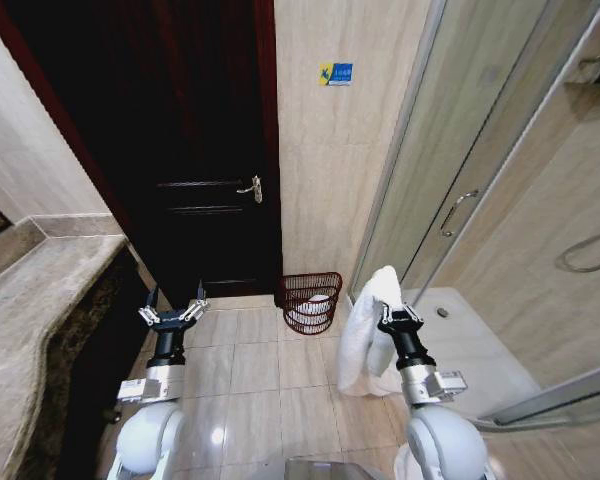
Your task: Discard the used towel into the hamper.
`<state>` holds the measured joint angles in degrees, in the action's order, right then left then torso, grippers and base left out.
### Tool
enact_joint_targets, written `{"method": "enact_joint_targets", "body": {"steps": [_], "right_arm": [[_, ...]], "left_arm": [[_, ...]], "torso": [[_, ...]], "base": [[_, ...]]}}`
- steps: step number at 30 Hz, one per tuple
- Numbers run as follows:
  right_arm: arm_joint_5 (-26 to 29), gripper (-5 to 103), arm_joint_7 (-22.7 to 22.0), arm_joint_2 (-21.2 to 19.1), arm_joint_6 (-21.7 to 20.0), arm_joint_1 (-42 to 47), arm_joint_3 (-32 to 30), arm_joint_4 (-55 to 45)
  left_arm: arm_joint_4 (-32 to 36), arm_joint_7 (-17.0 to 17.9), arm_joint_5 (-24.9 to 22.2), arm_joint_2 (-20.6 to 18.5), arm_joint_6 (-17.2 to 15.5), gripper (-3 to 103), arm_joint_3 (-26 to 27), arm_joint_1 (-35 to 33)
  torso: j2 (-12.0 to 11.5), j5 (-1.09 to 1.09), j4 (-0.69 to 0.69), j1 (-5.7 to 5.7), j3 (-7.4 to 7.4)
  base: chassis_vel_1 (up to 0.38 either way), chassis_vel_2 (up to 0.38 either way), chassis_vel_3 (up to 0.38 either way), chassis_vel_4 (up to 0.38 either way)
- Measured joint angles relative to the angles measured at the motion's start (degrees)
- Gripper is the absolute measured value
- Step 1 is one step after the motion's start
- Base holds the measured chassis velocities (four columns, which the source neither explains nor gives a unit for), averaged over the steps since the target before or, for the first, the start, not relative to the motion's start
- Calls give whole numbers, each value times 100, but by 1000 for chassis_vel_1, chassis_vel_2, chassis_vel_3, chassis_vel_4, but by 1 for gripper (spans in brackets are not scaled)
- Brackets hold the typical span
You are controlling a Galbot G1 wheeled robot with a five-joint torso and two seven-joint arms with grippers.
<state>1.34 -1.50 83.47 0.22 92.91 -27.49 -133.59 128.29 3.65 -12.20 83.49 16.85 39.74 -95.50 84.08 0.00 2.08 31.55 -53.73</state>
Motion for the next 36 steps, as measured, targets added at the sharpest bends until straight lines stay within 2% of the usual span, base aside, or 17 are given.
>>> {"method": "enact_joint_targets", "body": {"steps": [19, 36], "right_arm": [[8, 5, 22, 37, -76, -272, 80, 222], [-180, 5, -10, 54, 98, -335, 317, 464]], "left_arm": [[2, -14, 1, -44, -2, 100, -2, 26], [-68, -42, -46, -122, 72, 100, 29, 45]], "torso": [[0, -1, 1, 0, 0], [0, -1, 0, 0, 0]], "base": [[37, 41, -38, -38], [26, 31, -28, -37]]}}
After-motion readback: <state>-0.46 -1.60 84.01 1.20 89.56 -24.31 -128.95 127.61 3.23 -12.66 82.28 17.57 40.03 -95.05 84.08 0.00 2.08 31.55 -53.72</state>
